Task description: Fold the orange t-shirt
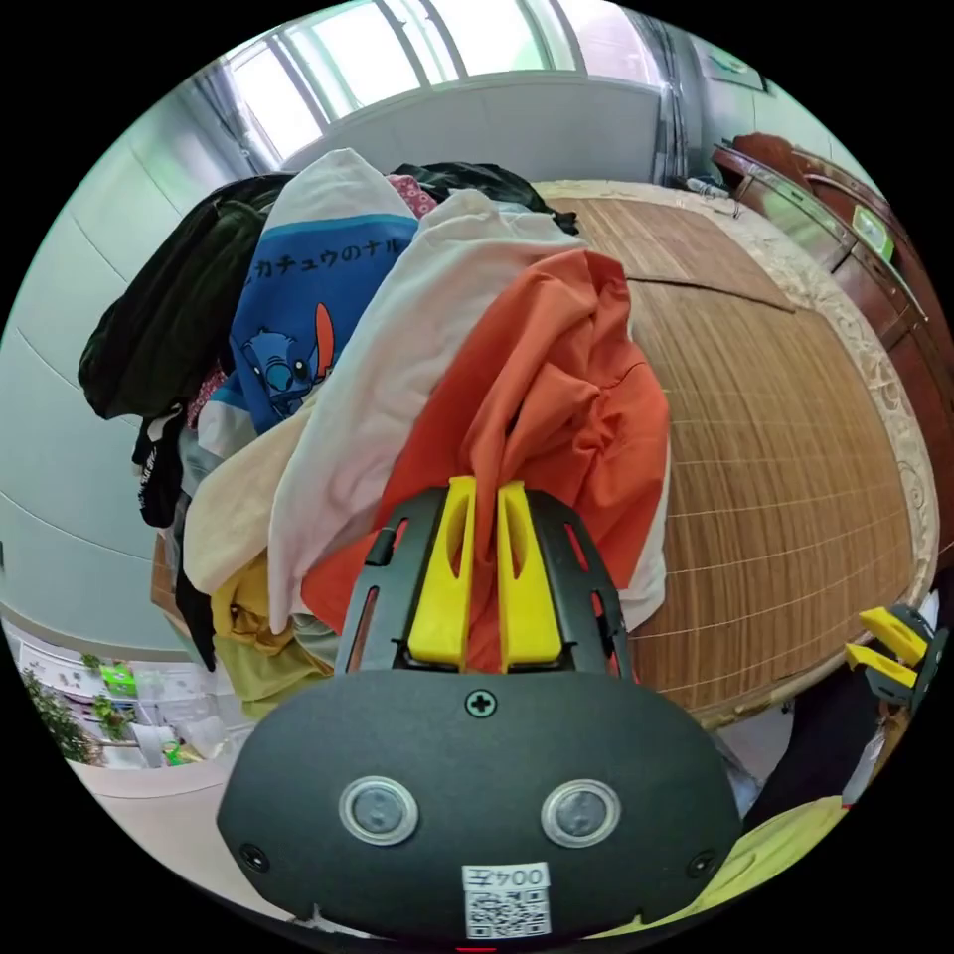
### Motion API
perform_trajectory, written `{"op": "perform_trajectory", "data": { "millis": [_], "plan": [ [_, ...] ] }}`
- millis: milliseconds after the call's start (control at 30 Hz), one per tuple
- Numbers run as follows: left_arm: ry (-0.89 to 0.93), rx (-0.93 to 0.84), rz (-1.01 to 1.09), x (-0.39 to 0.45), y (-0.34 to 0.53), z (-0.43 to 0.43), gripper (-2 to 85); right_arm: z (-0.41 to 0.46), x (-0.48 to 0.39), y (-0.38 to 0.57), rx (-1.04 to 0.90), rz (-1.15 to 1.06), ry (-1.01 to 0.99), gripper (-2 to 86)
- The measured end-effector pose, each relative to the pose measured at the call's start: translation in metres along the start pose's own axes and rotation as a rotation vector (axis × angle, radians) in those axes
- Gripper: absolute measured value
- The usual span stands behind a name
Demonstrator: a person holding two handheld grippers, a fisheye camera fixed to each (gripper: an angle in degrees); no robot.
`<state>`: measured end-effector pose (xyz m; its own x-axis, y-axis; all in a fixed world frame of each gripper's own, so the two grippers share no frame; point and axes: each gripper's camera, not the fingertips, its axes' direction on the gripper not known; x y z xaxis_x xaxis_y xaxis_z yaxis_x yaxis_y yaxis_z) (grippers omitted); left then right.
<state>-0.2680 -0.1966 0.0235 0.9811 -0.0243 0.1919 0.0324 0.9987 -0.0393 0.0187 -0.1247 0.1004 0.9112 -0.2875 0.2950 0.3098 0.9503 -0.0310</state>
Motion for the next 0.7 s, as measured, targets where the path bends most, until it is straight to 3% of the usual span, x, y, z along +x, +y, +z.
{"op": "perform_trajectory", "data": {
  "millis": [133,367,700],
  "plan": [
    [0.099,0.022,0.101,0.03,0.021,-0.026,2.5,0.004,0.016,-0.009,0.023,-0.006,-0.066,1.2],
    [0.268,-0.011,0.232,0.119,0.07,-0.033,1.7,0.012,0.045,-0.021,0.017,0.032,-0.139,6.9],
    [0.236,-0.049,0.215,0.185,0.117,0.009,1.0,0.088,0.081,-0.016,-0.085,0.156,-0.116,11.6]
  ]
}}
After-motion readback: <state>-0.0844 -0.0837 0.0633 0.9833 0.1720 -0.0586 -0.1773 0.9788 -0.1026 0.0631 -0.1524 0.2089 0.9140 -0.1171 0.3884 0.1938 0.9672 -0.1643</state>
